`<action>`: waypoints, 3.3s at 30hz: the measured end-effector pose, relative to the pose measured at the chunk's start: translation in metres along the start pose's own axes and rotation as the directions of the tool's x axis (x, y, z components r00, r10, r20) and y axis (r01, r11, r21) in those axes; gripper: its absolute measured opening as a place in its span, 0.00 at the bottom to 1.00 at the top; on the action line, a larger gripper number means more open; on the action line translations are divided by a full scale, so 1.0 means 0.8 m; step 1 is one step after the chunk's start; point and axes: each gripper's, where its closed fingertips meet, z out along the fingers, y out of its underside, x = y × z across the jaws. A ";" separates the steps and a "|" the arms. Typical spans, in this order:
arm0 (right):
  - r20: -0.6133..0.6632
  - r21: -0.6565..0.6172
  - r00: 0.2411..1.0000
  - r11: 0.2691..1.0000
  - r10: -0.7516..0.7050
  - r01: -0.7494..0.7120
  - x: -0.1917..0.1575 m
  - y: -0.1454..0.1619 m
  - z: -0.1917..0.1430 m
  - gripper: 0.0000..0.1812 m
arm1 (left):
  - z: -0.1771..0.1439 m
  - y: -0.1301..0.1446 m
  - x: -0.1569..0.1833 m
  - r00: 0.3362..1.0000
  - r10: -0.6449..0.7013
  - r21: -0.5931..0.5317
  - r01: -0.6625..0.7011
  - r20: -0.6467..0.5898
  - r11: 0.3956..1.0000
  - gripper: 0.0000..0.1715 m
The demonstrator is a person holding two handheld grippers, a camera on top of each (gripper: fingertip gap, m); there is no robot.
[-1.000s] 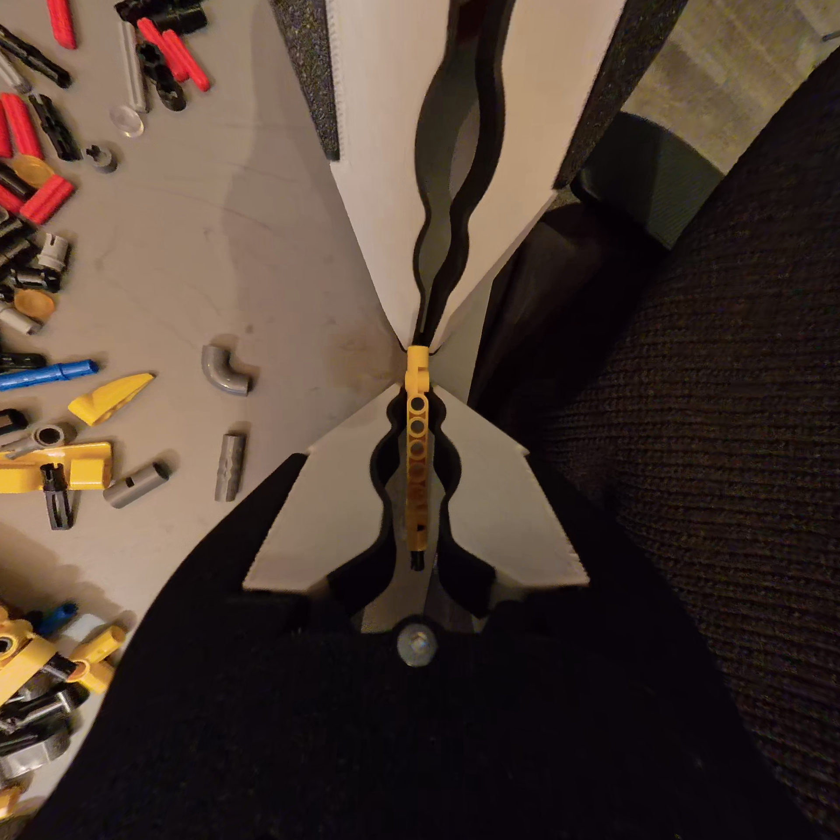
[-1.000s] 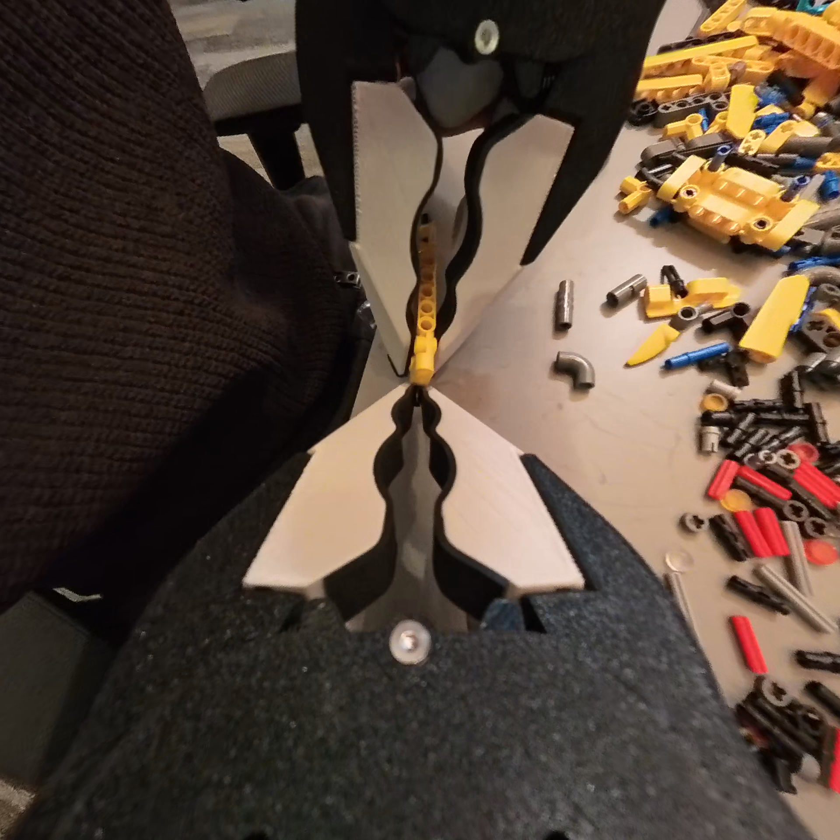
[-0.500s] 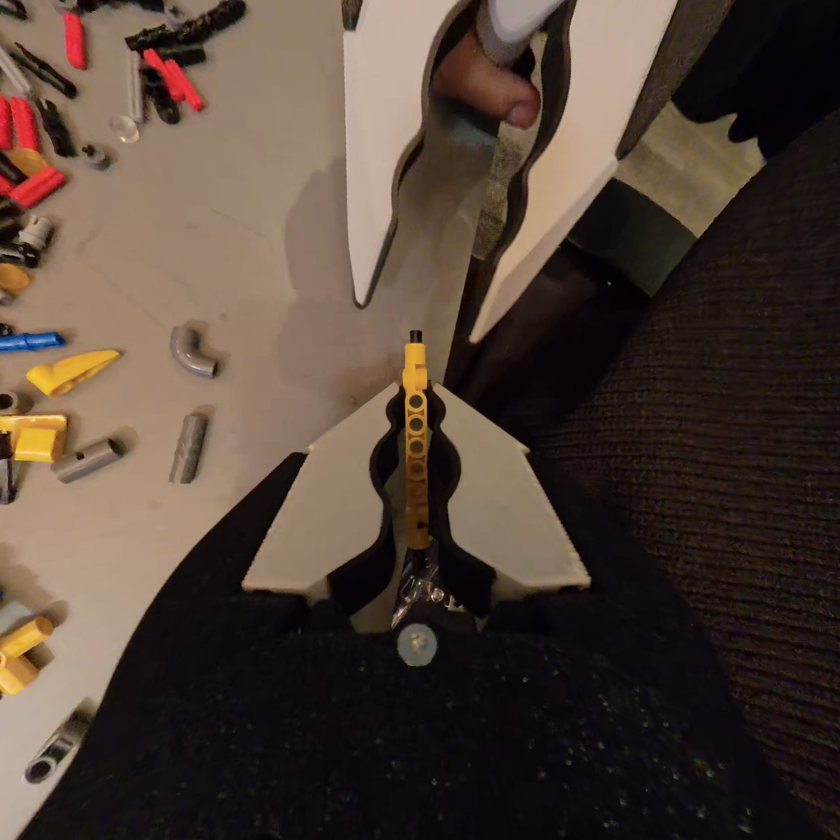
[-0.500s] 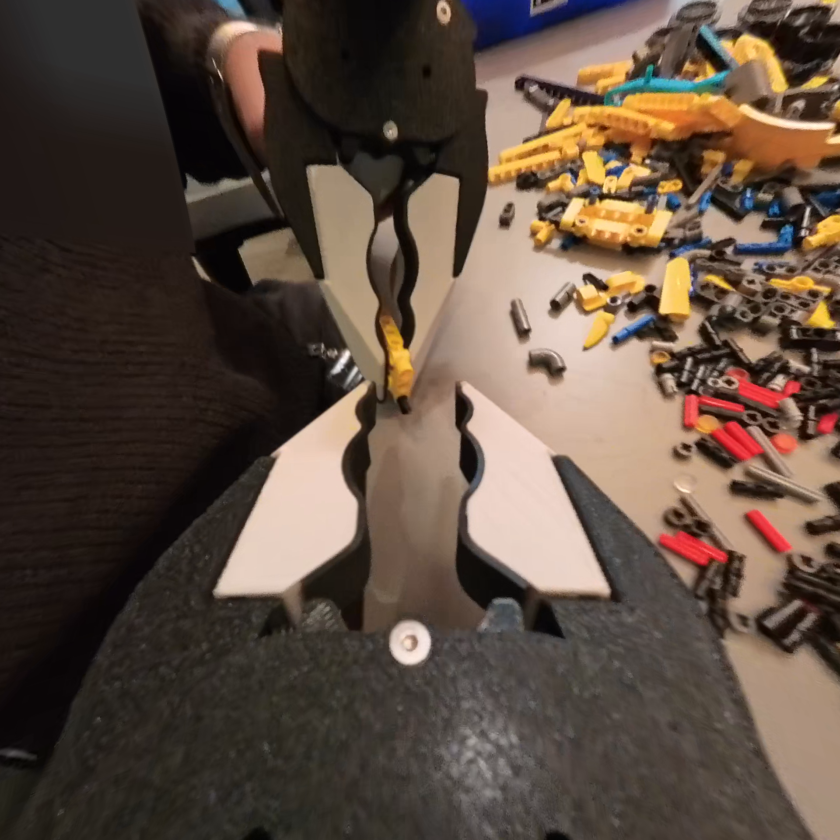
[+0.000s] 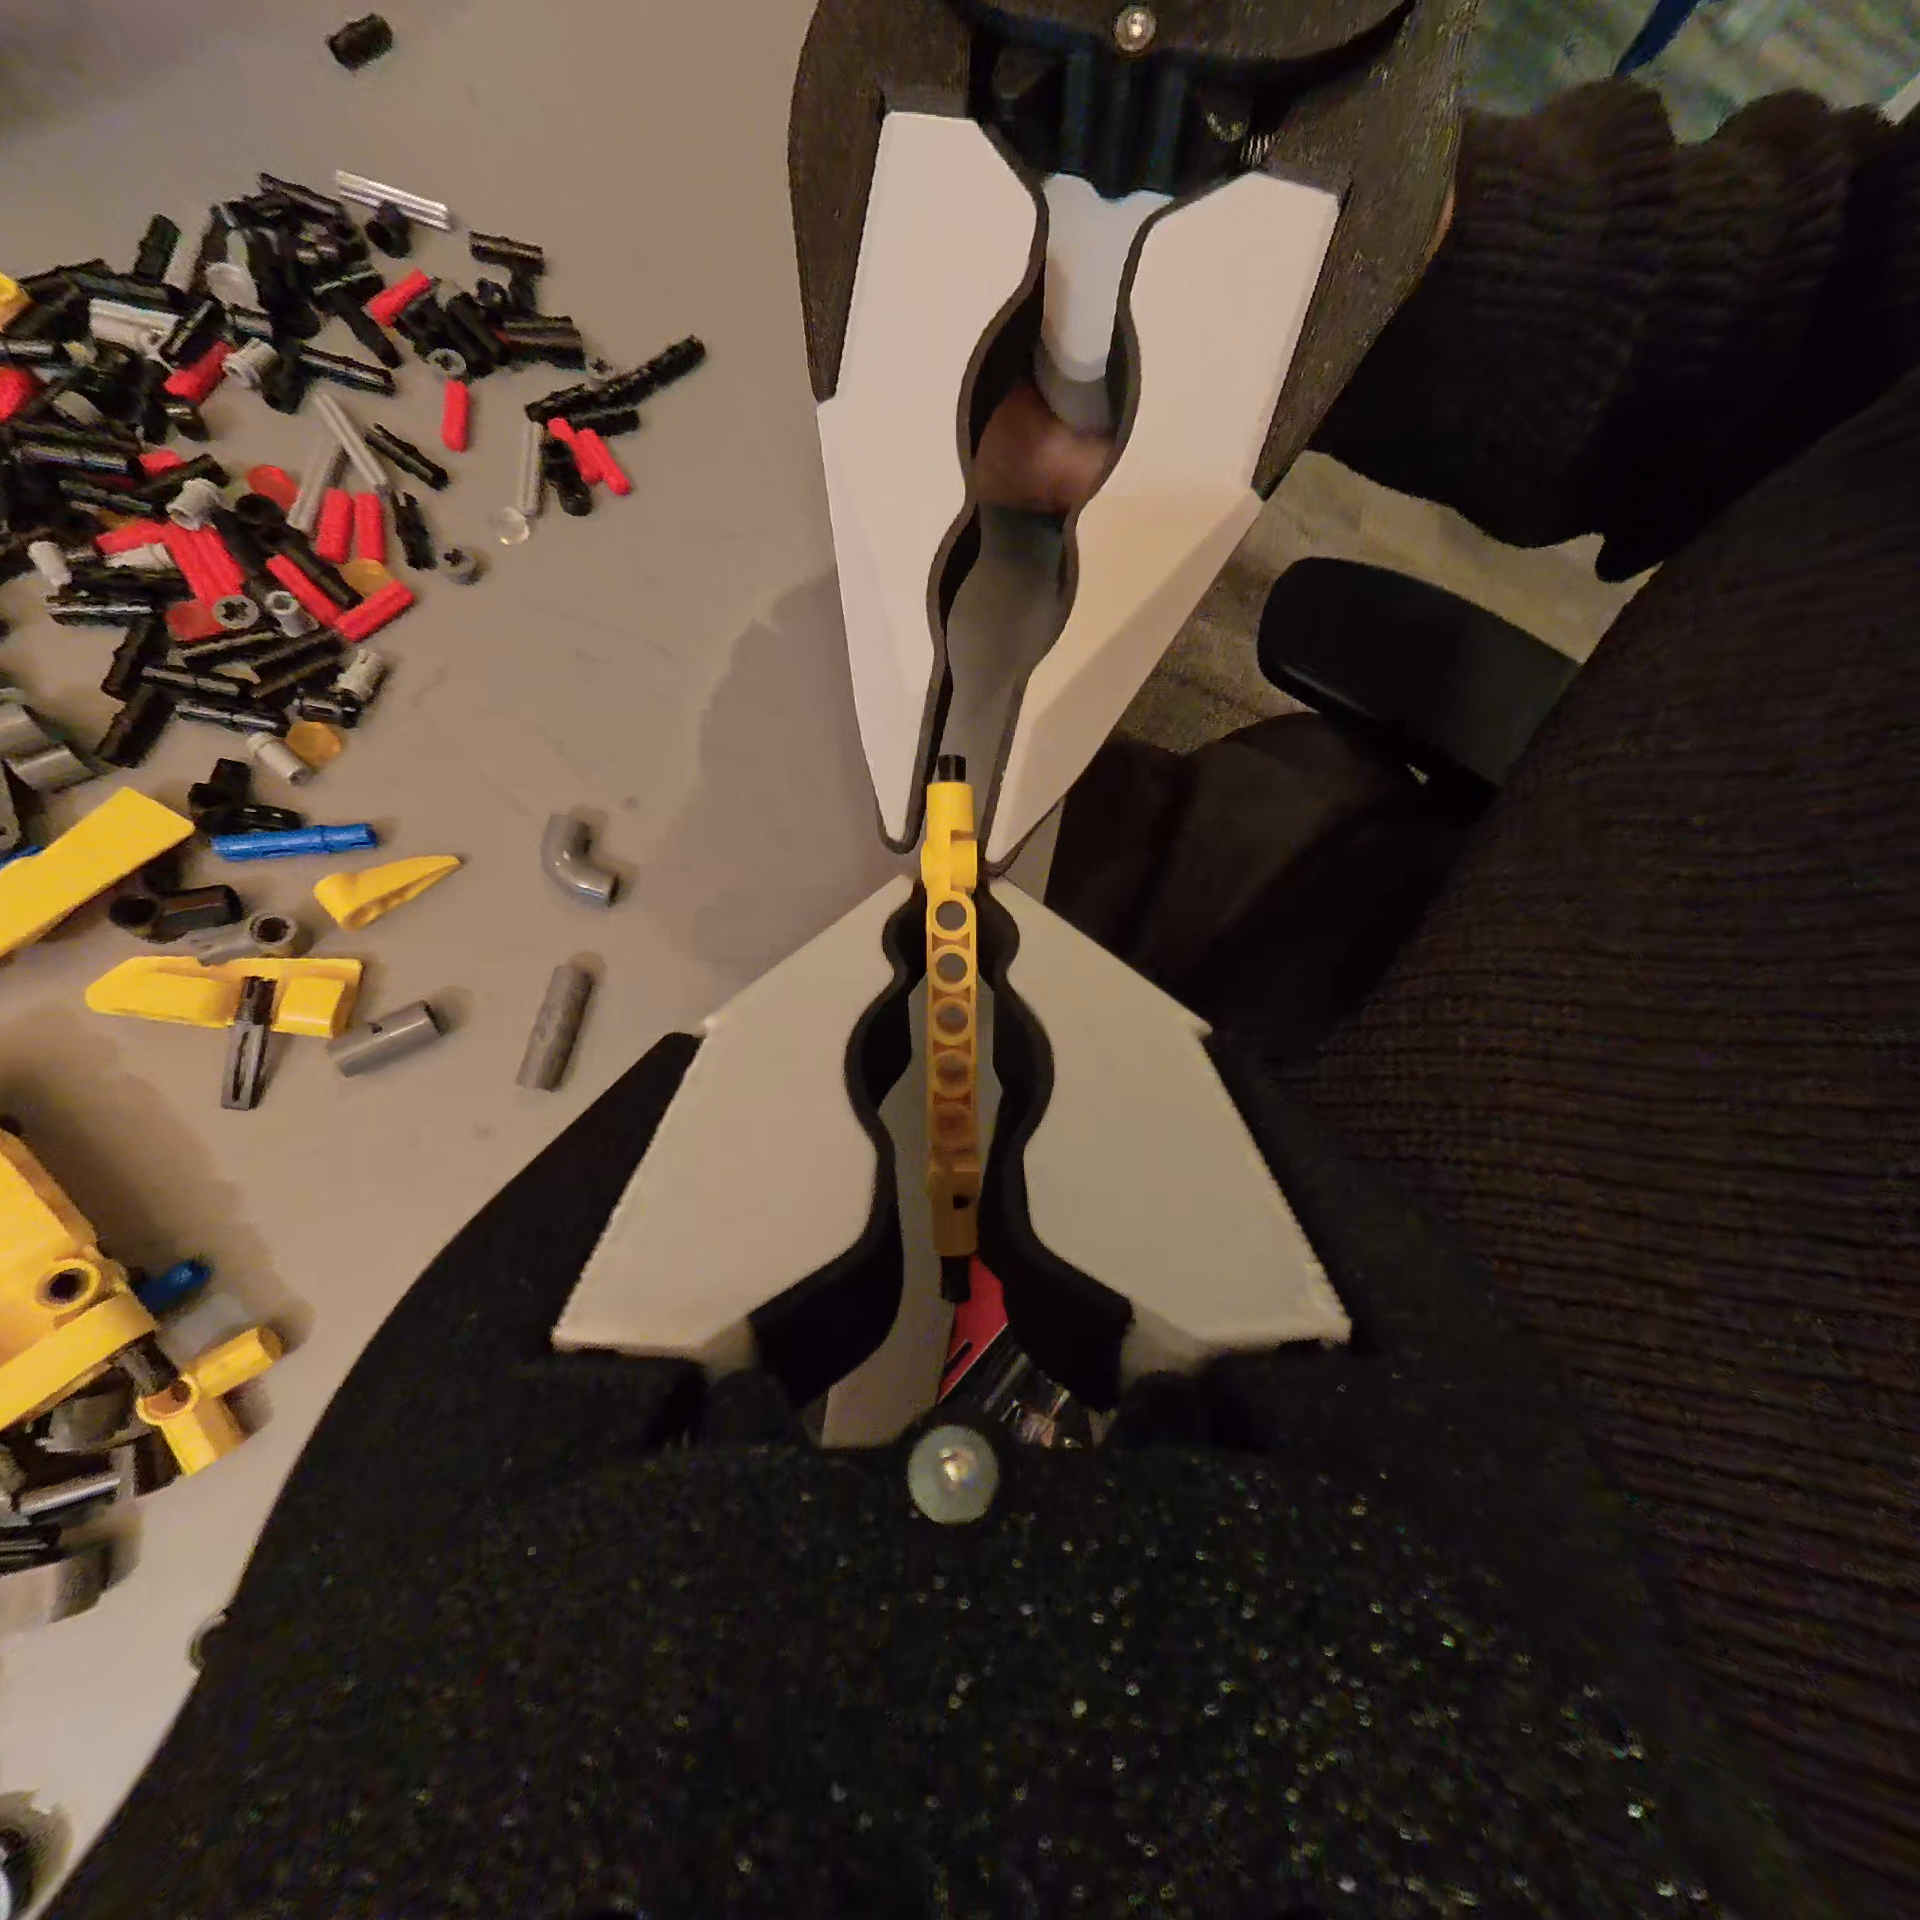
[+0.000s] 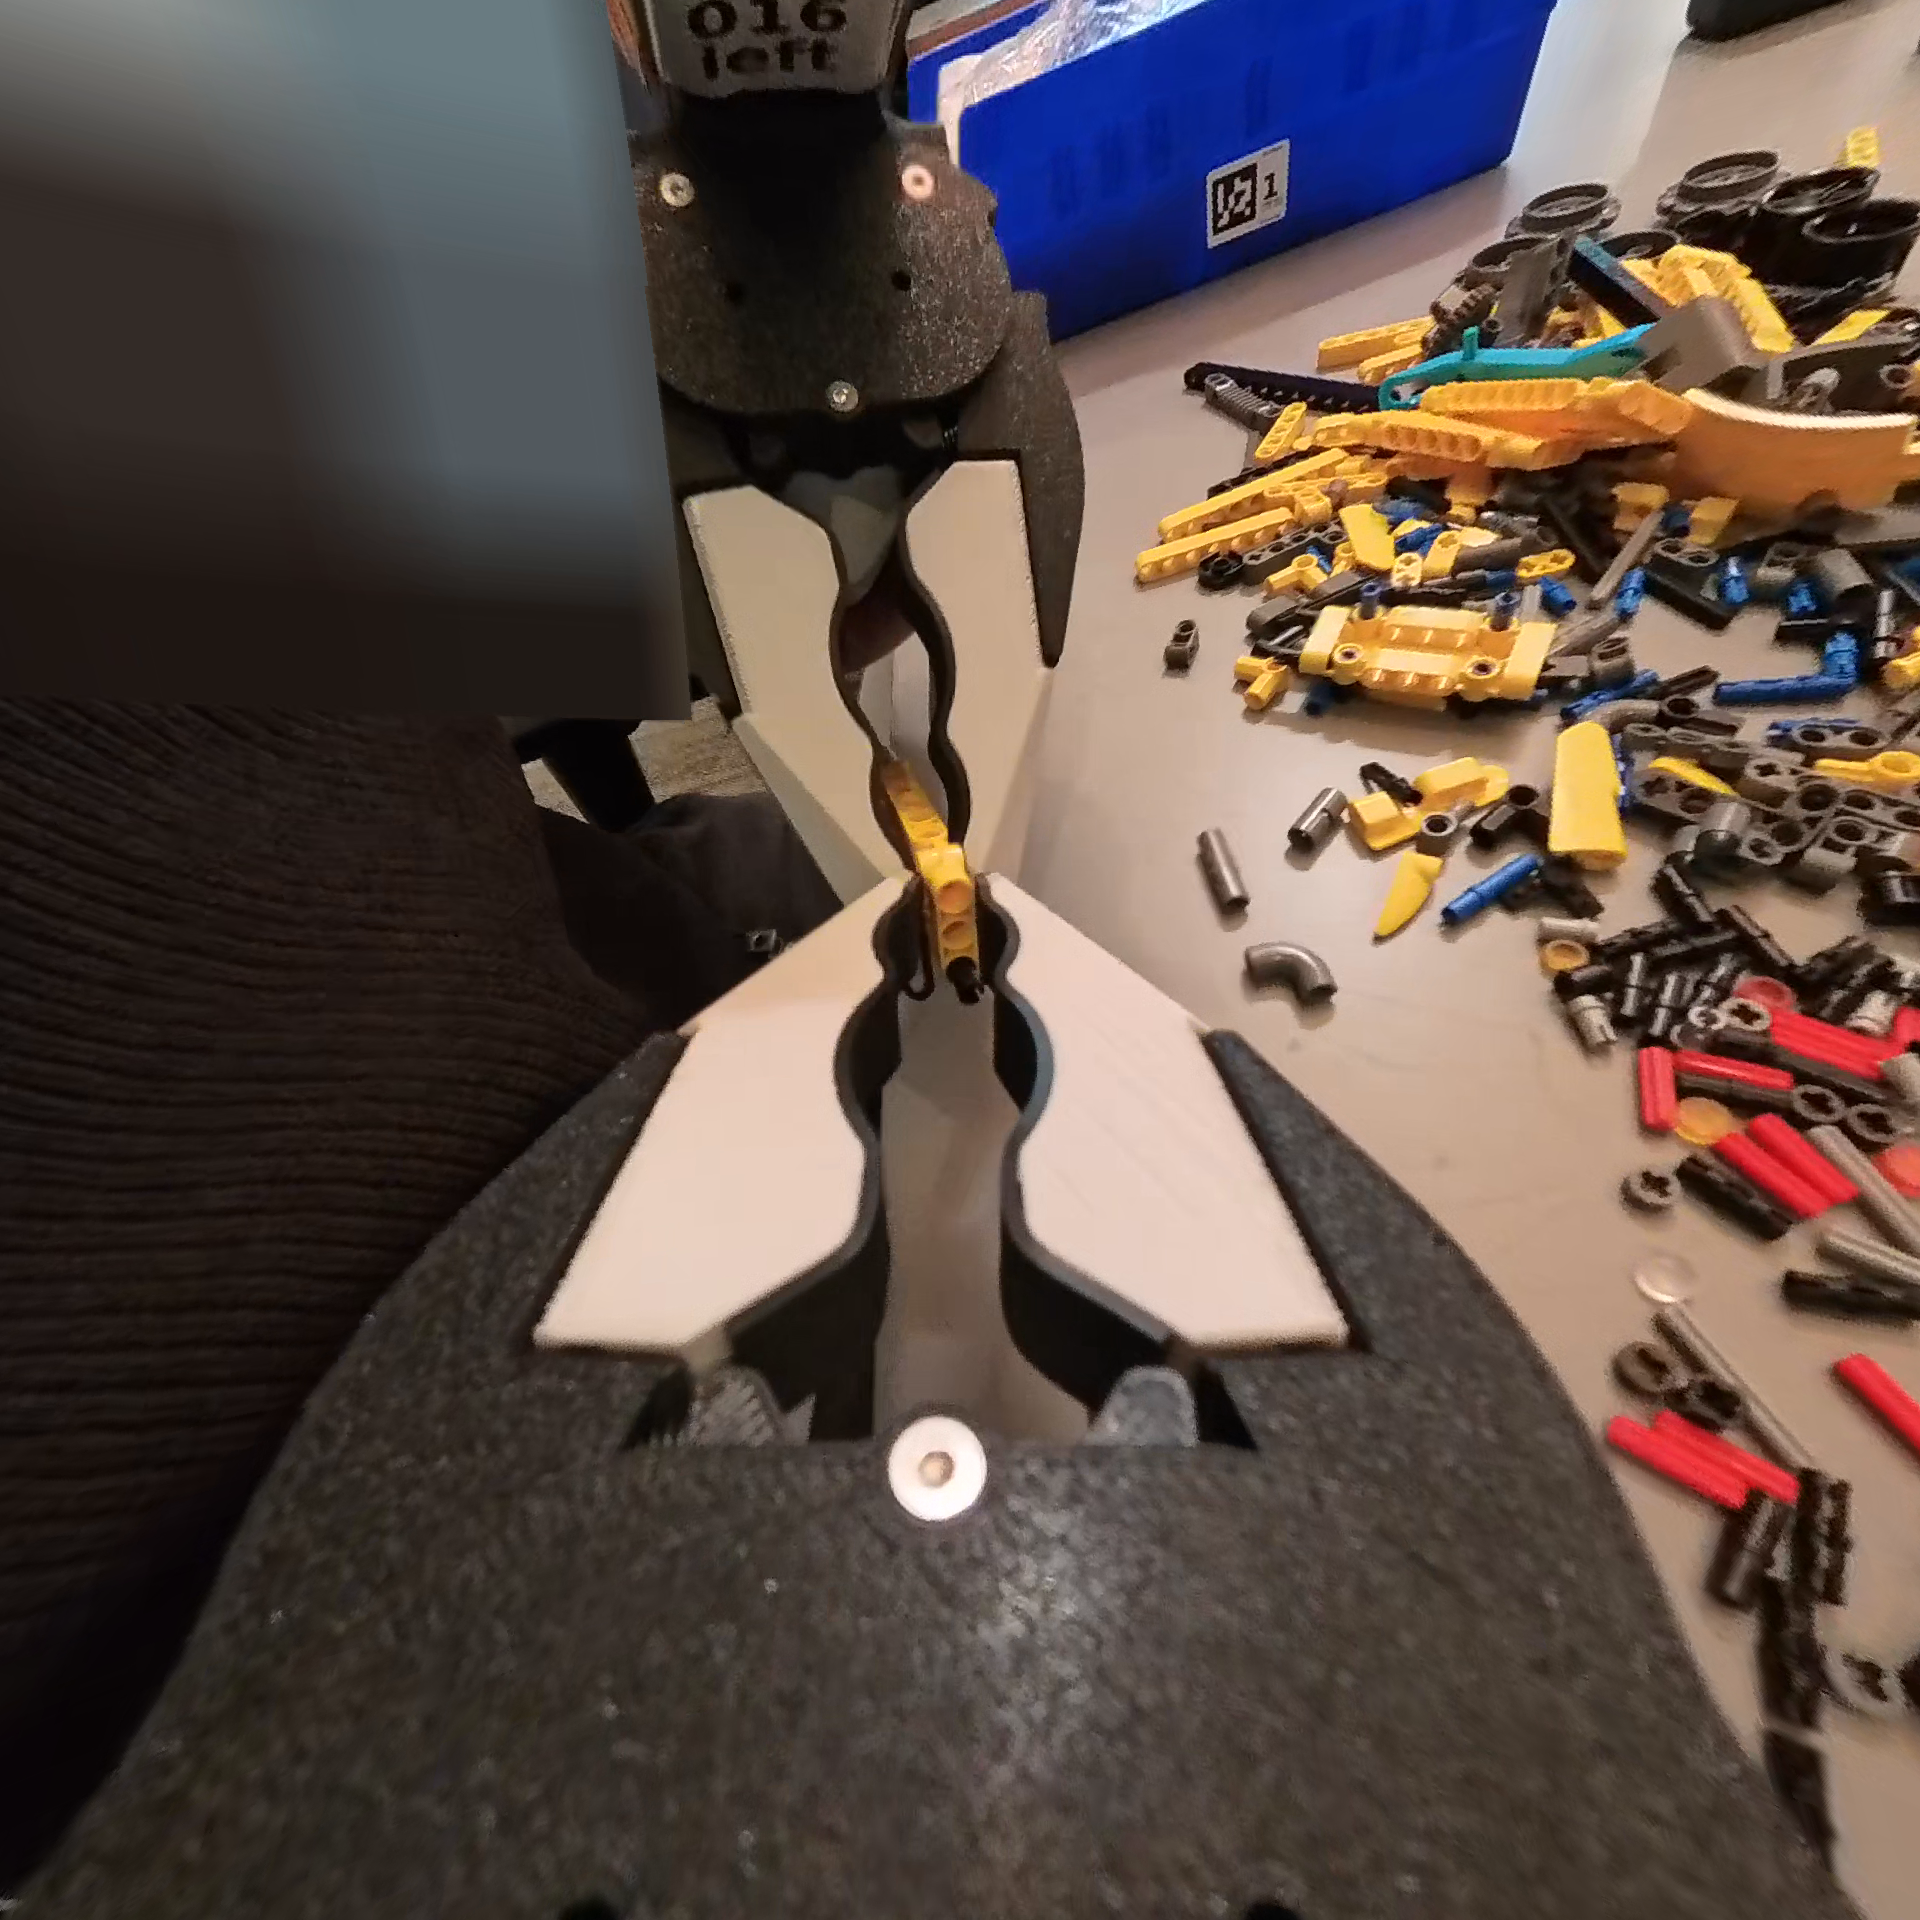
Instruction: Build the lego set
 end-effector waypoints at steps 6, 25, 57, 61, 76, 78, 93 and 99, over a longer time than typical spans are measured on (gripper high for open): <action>0.008 0.004 1.000 1.000 -0.016 0.016 0.032 -0.015 0.003 0.06 | -0.010 -0.013 -0.032 0.998 -0.052 0.021 0.052 -0.022 0.998 0.04; -0.134 0.258 0.976 0.957 0.172 -0.133 0.065 -0.045 -0.019 0.04 | -0.035 -0.024 -0.075 0.995 0.012 0.252 -0.038 0.104 0.967 0.16; -0.421 -0.097 0.890 0.984 -0.176 0.149 0.049 0.015 -0.019 0.04 | -0.036 -0.014 -0.040 0.984 0.128 0.189 -0.149 0.123 0.971 0.18; -0.464 -0.237 0.805 0.927 -0.371 0.291 0.051 0.032 -0.031 0.04 | -0.069 -0.025 -0.072 0.976 0.023 0.275 -0.084 0.216 0.958 0.18; -0.439 -0.403 0.762 0.863 -0.475 0.305 0.061 0.062 -0.035 0.17 | -0.111 0.032 -0.147 0.845 -0.148 0.252 0.016 0.514 0.967 0.26; -0.443 -0.395 0.772 0.872 -0.455 0.288 0.062 0.063 -0.040 0.20 | -0.100 0.032 -0.148 0.838 -0.134 0.227 0.012 0.529 0.974 0.30; -0.475 -0.185 0.820 0.947 -0.319 0.261 0.058 0.035 -0.068 0.23 | -0.086 0.036 -0.179 0.778 -0.114 0.125 0.046 0.617 0.991 0.24; -0.467 -0.250 0.818 0.938 -0.335 0.241 0.064 0.046 -0.061 0.23 | -0.078 0.036 -0.184 0.780 -0.079 0.079 0.038 0.621 0.996 0.25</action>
